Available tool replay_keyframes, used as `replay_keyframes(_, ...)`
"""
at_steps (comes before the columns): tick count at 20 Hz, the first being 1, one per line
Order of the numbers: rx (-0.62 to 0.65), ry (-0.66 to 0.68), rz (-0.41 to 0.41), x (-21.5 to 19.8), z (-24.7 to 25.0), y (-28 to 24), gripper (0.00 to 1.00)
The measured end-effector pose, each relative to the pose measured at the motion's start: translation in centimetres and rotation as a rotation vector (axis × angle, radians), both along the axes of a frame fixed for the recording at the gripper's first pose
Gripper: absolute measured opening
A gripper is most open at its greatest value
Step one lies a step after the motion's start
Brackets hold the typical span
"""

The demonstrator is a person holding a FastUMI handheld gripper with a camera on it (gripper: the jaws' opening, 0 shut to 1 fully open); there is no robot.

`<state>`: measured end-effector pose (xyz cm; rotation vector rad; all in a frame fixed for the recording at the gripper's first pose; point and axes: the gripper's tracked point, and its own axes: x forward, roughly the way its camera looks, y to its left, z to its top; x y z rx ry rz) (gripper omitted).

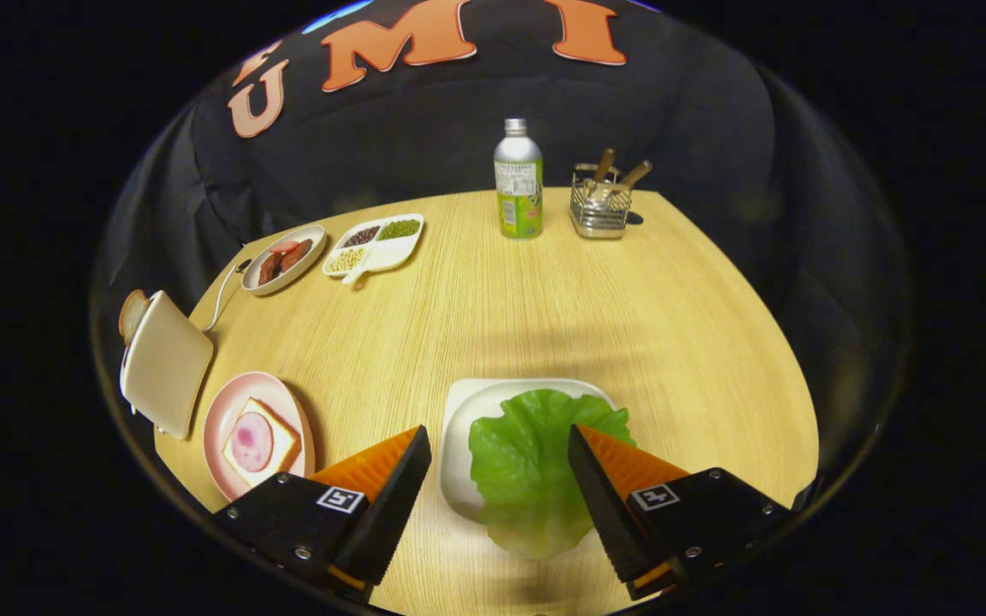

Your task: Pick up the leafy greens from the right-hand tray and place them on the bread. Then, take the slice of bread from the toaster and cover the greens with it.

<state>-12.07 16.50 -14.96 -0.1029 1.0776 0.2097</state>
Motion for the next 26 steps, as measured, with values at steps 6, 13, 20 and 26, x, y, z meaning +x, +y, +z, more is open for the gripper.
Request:
replay_keyframes(6, -0.068, 0.069, 0.029, -0.6, -2.0, -1.4, 0.97)
replay_keyframes(13, -0.105, 0.102, 0.0, -0.3, -3.7, -2.9, 0.95)
replay_keyframes(20, -0.151, 0.097, 0.022, -0.5, -3.8, -3.9, 0.89)
replay_keyframes(26, -0.096, 0.105, -0.009, -0.2, -4.1, -3.8, 0.79)
